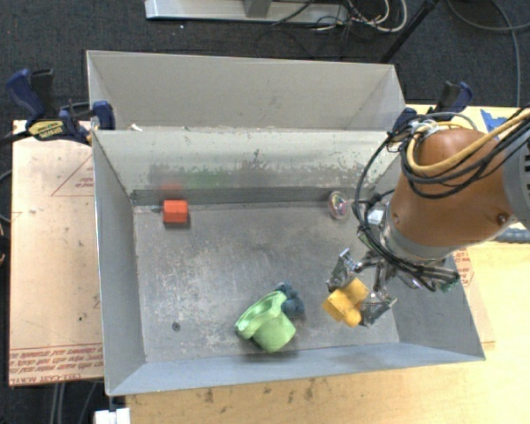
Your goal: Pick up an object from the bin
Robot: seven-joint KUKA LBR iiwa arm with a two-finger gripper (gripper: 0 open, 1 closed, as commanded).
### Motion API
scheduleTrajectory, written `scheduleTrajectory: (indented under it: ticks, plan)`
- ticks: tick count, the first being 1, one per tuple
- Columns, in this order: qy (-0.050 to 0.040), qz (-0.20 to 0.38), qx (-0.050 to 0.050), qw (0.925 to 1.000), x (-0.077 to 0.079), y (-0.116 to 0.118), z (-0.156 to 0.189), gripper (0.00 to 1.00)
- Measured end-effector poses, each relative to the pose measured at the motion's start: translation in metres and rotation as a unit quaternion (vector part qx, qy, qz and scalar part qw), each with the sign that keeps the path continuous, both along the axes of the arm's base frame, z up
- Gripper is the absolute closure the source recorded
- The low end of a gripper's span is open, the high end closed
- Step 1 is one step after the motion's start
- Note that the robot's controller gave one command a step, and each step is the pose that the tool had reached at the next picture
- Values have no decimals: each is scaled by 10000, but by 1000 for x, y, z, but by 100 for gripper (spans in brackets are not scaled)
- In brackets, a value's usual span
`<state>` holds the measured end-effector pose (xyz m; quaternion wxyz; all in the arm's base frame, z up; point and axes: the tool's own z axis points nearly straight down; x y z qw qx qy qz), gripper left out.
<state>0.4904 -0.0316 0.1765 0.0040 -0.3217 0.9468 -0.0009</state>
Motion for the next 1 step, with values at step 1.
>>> scheduleTrajectory:
  ticks: [1]
  plan:
    - [22,-14,2,10000,1,1,10,100]
